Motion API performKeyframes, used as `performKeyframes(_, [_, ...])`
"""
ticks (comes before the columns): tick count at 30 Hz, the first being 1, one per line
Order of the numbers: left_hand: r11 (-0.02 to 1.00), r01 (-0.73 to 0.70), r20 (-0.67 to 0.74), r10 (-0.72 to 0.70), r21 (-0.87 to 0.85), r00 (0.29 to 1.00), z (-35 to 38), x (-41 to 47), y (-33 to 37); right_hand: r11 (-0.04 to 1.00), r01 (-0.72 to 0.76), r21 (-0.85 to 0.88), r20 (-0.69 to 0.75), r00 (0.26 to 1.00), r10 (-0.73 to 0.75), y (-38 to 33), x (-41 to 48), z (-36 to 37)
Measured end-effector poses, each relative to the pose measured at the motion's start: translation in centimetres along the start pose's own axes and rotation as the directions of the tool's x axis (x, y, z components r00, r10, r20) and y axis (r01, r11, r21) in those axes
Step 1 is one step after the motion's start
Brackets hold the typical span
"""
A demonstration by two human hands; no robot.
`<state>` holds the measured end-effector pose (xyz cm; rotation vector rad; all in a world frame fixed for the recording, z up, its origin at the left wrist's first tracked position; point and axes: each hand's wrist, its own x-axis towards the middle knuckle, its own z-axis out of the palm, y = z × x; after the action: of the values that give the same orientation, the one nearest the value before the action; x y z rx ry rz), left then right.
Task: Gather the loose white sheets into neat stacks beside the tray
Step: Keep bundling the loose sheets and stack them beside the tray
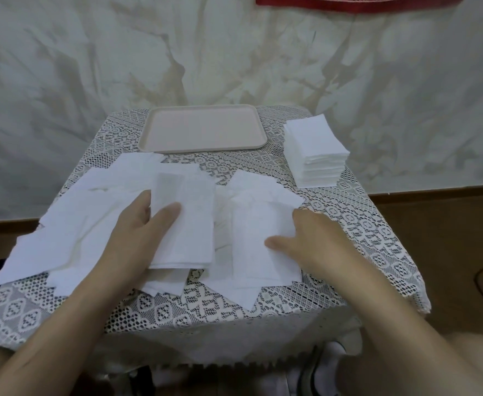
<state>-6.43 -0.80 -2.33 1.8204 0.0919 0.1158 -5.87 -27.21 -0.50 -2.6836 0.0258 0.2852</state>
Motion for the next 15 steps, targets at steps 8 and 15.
performKeyframes(8, [1.0,0.006,0.005,-0.005,-0.007,1.0,0.1,0.1,-0.1,0.99,0.118,0.08,-0.057,0.992,-0.114,-0.9,-0.2,1.3])
performKeyframes(15, [1.0,-0.005,0.015,0.005,-0.03,1.0,0.0,0.0,0.2,0.926,0.128,0.355,-0.153,0.985,-0.077,0.4,2.4,1.5])
